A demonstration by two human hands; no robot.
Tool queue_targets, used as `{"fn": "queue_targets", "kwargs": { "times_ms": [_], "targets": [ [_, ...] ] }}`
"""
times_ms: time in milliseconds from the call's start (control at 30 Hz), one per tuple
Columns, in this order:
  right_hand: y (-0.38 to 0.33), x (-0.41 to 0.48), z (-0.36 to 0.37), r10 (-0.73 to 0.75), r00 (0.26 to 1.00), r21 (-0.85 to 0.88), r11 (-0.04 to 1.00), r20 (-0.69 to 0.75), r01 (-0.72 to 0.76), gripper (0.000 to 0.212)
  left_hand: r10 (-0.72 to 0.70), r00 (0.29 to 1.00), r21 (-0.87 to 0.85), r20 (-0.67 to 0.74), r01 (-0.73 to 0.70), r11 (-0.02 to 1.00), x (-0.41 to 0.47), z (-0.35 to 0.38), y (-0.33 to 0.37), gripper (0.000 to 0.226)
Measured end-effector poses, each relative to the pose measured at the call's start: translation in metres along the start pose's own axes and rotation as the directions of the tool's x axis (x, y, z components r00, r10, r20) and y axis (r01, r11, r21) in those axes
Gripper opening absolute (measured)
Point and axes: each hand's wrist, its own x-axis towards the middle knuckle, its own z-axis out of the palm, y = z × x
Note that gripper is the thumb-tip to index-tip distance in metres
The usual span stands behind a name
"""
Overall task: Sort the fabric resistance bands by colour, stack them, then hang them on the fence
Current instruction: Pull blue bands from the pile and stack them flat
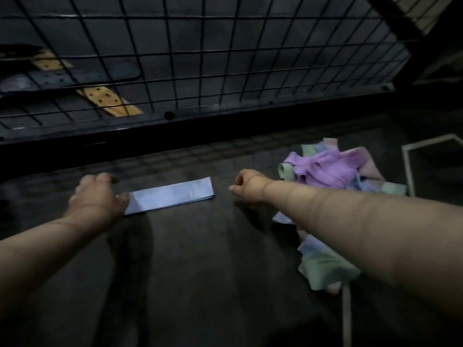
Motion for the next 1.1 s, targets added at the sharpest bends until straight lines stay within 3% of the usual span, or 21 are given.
{"fn": "queue_targets", "kwargs": {
  "times_ms": [100, 233, 300, 433, 533, 633, 767, 867, 1000, 1100],
  "targets": [
    [0.058, -0.021, -0.042, -0.046, 0.998, -0.196, 0.980, -0.040, 0.037, 0.019, 0.272, 0.958, -0.054, 0.094, -0.268, 0.962, -0.022, 0.000, 0.054, 0.043],
    [0.133, -0.045, -0.088, -0.020, 0.989, -0.157, 0.988, -0.149, -0.003, 0.022, 0.476, 0.853, -0.139, 0.216, -0.456, 0.879, -0.062, 0.008, 0.133, 0.030],
    [0.159, -0.056, -0.099, 0.004, 0.989, -0.109, 0.994, -0.145, -0.020, 0.029, 0.531, 0.814, -0.199, 0.233, -0.495, 0.846, -0.086, 0.017, 0.171, 0.025],
    [0.182, -0.069, -0.093, -0.091, 0.994, -0.234, 0.967, 0.058, 0.102, 0.041, 0.593, 0.743, -0.324, 0.310, -0.504, 0.801, -0.122, 0.052, 0.226, 0.024],
    [0.187, -0.069, -0.074, -0.195, 0.979, -0.485, 0.852, 0.061, 0.200, 0.054, 0.609, 0.680, -0.357, 0.407, -0.495, 0.792, -0.135, 0.079, 0.251, 0.031],
    [0.191, -0.064, -0.063, -0.309, 0.950, -0.559, 0.783, 0.029, 0.272, 0.050, 0.609, 0.644, -0.386, 0.463, -0.472, 0.793, -0.143, 0.101, 0.261, 0.043],
    [0.199, -0.062, -0.062, -0.376, 0.926, -0.497, 0.811, -0.038, 0.309, 0.035, 0.588, 0.627, -0.452, 0.512, -0.385, 0.805, -0.147, 0.123, 0.259, 0.049],
    [0.205, -0.066, -0.065, -0.397, 0.908, -0.339, 0.880, -0.136, 0.333, 0.018, 0.548, 0.655, -0.468, 0.520, -0.319, 0.824, -0.149, 0.127, 0.258, 0.049],
    [0.204, -0.075, -0.071, -0.371, 0.920, -0.127, 0.926, -0.128, 0.356, 0.006, 0.544, 0.712, -0.546, 0.445, -0.266, 0.794, -0.148, 0.119, 0.266, 0.010],
    [0.203, -0.078, -0.086, -0.286, 0.949, 0.080, 0.951, -0.134, 0.298, 0.007, 0.564, 0.714, -0.615, 0.414, -0.237, 0.752, -0.141, 0.098, 0.272, 0.011]
  ]
}}
